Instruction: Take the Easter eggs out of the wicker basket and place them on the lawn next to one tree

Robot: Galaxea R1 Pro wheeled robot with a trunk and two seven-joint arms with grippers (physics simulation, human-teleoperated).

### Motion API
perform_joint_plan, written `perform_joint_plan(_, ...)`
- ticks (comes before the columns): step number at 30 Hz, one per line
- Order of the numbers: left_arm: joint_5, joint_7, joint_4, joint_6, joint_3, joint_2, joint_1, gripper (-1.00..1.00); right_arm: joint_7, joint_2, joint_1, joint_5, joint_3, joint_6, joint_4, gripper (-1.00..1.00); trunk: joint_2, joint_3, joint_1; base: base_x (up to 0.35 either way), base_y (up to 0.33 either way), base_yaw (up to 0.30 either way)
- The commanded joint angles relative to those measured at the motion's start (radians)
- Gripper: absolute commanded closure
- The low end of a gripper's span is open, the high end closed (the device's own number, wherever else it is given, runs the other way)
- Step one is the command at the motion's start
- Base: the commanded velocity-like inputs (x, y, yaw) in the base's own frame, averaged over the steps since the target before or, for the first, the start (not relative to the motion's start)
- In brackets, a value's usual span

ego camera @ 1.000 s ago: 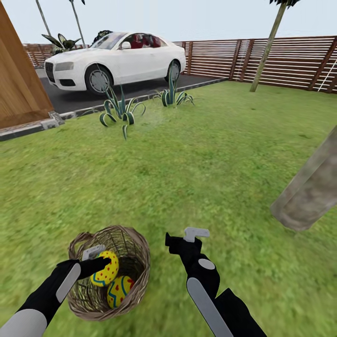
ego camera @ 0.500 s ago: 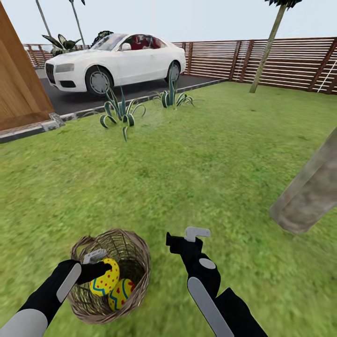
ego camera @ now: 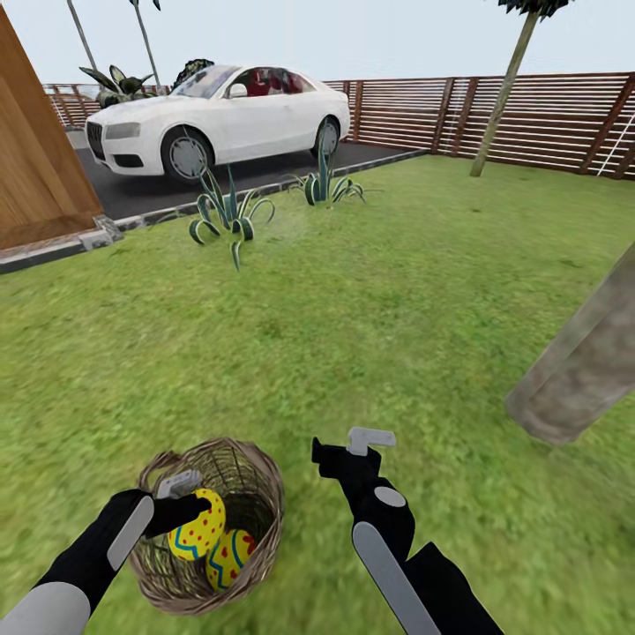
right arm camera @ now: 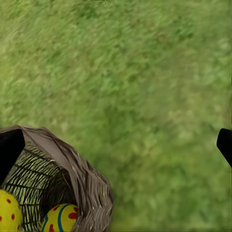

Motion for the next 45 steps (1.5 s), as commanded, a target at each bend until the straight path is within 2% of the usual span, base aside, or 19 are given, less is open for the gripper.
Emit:
perform_joint_plan(1, 0.005, 0.003, -0.001, 0.002, -0.004, 0.001, 0.0, 1.0, -0.009, 0.0, -0.001, -0.007, 0.001, 0.003, -0.001, -1.0, 0.007, 0.002, -0.004, 0.0, 0.0, 0.0)
perform_joint_plan(45, 0.002, -0.014, -0.004, 0.0, -0.005, 0.001, 0.0, 1.0, -0.009, 0.0, -0.001, -0.007, 0.003, 0.002, -0.001, -1.0, 0.315, 0.14, -0.173, 0.0, 0.0, 0.0)
